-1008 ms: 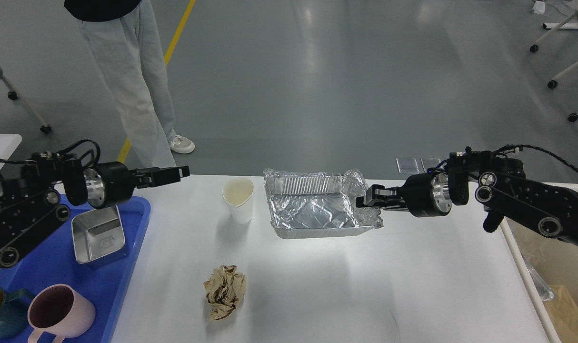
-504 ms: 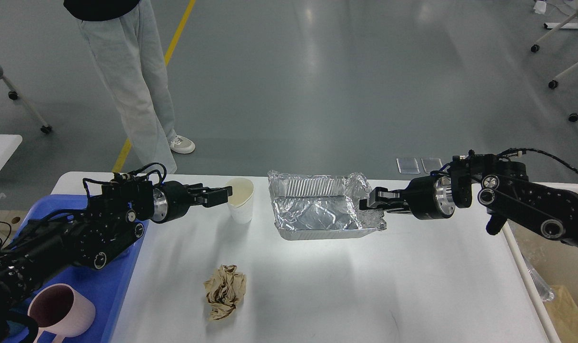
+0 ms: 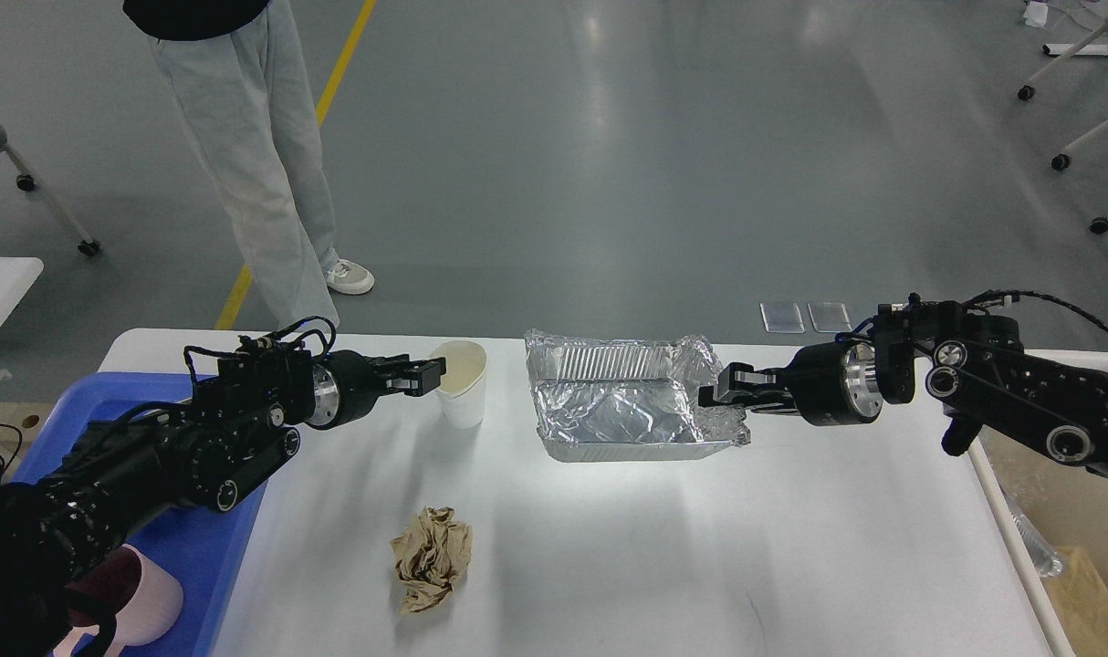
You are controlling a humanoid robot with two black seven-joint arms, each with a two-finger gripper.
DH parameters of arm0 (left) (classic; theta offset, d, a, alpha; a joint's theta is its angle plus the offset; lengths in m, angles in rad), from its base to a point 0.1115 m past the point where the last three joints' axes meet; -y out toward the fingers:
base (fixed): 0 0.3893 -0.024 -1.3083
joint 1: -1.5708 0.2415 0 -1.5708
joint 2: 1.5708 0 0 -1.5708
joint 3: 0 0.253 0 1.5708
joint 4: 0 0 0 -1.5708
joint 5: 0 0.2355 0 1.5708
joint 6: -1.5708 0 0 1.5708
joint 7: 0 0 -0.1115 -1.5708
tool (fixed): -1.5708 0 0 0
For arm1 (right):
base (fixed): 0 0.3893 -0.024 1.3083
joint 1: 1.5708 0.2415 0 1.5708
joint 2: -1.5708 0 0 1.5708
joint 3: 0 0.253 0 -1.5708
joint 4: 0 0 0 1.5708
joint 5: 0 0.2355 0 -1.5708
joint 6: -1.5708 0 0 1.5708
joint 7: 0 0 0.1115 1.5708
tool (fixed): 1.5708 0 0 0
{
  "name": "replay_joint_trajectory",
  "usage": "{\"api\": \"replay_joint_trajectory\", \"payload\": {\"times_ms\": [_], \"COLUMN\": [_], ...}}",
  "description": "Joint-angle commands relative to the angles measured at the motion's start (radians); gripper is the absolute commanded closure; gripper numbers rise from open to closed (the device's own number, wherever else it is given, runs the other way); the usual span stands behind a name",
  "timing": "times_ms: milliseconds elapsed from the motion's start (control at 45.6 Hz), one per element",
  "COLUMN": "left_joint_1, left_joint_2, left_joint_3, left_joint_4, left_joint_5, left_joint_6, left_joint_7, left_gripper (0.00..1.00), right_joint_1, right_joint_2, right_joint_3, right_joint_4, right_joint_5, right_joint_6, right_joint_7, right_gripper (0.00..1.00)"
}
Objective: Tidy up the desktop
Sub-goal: 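Reach the left gripper to the white paper cup and grasp it, then lift the paper cup and carry it over the held foil tray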
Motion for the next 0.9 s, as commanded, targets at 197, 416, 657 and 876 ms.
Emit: {"api": "replay_joint_trajectory", "payload": {"times_ms": [197, 416, 657, 876], "left_joint_1": [-0.007, -0.010, -0.027, -0.071], "left_joint_2": [-0.063, -0.068, -0.060, -0.044], "left_joint_3": [0.000, 0.002, 0.002, -0.001], "left_joint_4": [0.073, 0.073, 0.070, 0.066], "left_joint_5": [-0.022, -0.029, -0.029, -0.036], "left_joint_6": [0.000, -0.041, -0.074, -0.112], "left_joint_7": [-0.010, -0.016, -0.047, -0.068], "left_gripper": [0.52, 0.86, 0.98, 0.99], "right_joint_1": [-0.001, -0.001, -0.001, -0.003], "right_joint_2": [-0.014, -0.027, -0.030, -0.022], "right_joint_3": [0.000, 0.001, 0.001, 0.001], "right_joint_4": [0.004, 0.007, 0.005, 0.002], "right_joint_5": [0.000, 0.002, 0.002, 0.002], "right_joint_6": [0.003, 0.006, 0.006, 0.006], "right_joint_7": [0.000, 0.000, 0.000, 0.000], "right_gripper": [1.00, 1.00, 1.00, 1.00]}}
